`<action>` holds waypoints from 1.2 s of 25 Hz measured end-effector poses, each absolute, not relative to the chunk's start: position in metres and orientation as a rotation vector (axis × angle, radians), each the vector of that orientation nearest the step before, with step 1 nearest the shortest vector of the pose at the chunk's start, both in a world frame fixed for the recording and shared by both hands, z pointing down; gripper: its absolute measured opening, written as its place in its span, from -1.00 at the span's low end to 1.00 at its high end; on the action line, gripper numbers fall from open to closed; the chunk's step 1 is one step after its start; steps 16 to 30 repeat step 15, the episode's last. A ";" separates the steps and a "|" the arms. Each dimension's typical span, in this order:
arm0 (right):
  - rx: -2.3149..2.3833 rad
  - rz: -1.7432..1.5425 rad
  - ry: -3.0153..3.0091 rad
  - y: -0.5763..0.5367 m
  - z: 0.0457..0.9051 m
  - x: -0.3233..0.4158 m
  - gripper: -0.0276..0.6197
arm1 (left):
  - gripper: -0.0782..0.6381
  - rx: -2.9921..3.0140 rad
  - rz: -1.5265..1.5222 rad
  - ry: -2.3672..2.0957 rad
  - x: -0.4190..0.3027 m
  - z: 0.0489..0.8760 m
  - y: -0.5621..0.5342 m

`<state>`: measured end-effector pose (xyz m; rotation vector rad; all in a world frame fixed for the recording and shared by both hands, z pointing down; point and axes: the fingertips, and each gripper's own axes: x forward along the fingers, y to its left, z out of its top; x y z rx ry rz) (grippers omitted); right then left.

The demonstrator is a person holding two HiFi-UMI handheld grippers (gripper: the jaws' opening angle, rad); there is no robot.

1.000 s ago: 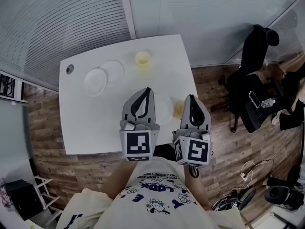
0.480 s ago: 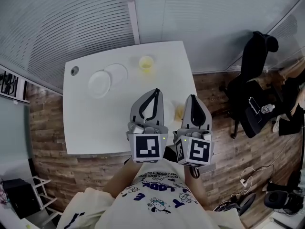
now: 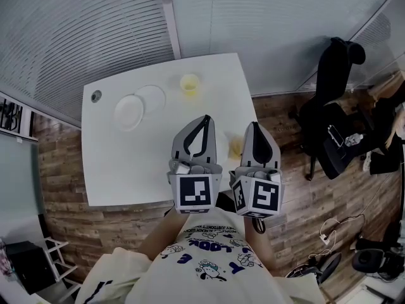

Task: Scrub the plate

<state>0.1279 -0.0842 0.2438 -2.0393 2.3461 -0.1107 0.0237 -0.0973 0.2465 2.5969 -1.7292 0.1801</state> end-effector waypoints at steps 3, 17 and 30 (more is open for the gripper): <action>-2.046 -0.114 2.349 -0.084 0.246 0.127 -0.86 | -0.72 2.605 0.171 -1.731 0.024 0.245 -0.098; -2.078 -0.137 2.334 -0.088 0.252 0.130 -0.86 | -0.72 2.610 0.170 -1.719 0.023 0.248 -0.107; -2.078 -0.137 2.334 -0.088 0.252 0.130 -0.86 | -0.72 2.610 0.170 -1.719 0.023 0.248 -0.107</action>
